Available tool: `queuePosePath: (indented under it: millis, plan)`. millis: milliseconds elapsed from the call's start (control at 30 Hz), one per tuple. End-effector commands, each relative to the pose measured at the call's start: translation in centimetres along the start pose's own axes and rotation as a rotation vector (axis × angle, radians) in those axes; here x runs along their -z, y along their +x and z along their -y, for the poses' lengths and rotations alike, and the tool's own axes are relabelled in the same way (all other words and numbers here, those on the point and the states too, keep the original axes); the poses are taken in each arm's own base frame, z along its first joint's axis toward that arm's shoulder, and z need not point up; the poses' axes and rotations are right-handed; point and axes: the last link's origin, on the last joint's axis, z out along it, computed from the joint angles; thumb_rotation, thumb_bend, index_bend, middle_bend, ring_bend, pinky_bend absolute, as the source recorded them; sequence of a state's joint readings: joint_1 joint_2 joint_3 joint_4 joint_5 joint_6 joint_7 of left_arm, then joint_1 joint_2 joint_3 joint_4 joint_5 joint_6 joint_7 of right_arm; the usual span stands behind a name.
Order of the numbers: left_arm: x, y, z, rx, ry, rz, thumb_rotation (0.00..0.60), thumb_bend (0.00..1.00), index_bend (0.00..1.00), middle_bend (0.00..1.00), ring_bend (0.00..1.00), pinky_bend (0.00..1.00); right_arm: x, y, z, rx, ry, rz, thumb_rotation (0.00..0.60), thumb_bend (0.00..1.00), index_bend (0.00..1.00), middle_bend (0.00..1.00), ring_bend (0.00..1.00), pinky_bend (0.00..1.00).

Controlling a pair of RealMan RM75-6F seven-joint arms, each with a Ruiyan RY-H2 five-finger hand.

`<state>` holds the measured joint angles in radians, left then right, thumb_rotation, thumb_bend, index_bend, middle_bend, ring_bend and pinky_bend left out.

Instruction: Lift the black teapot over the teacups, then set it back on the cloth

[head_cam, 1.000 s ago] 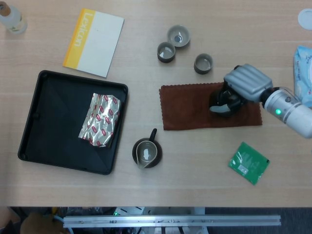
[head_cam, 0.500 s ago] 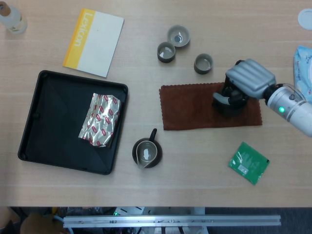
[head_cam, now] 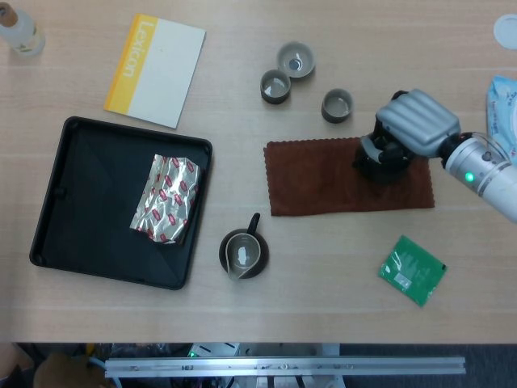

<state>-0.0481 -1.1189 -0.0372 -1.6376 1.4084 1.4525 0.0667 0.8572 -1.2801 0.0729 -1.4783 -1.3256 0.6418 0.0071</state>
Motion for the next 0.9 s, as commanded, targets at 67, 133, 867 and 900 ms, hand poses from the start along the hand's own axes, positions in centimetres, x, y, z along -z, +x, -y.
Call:
queuePosePath:
  millis: [67,133,867,900]
  plan:
    - [0.0,0.1,0.0,0.001,0.0,-0.001,0.6,0.25,0.15,0.15,0.1,0.07,0.0,0.4,0.0,0.005,-0.003,-0.012,0.164,0.59,0.96,0.94,0.91,0.33]
    - [0.0,0.1,0.1,0.003,0.0,-0.003,0.6,0.25,0.15,0.15,0.1,0.07,0.0,0.7,-0.1,0.011,-0.006,-0.018,0.165,0.59,0.96,0.94,0.91,0.33]
    - [0.0,0.2,0.3,0.011,0.001,-0.003,0.6,0.25,0.15,0.16,0.1,0.07,0.0,3.2,-1.0,0.103,-0.037,-0.089,0.35,0.59,0.96,0.92,0.9,0.33]
    - [0.1,0.2,0.3,0.012,0.0,-0.002,0.6,0.25,0.15,0.16,0.1,0.07,0.0,3.3,-1.1,0.113,-0.039,-0.092,0.358,0.59,0.96,0.92,0.9,0.33]
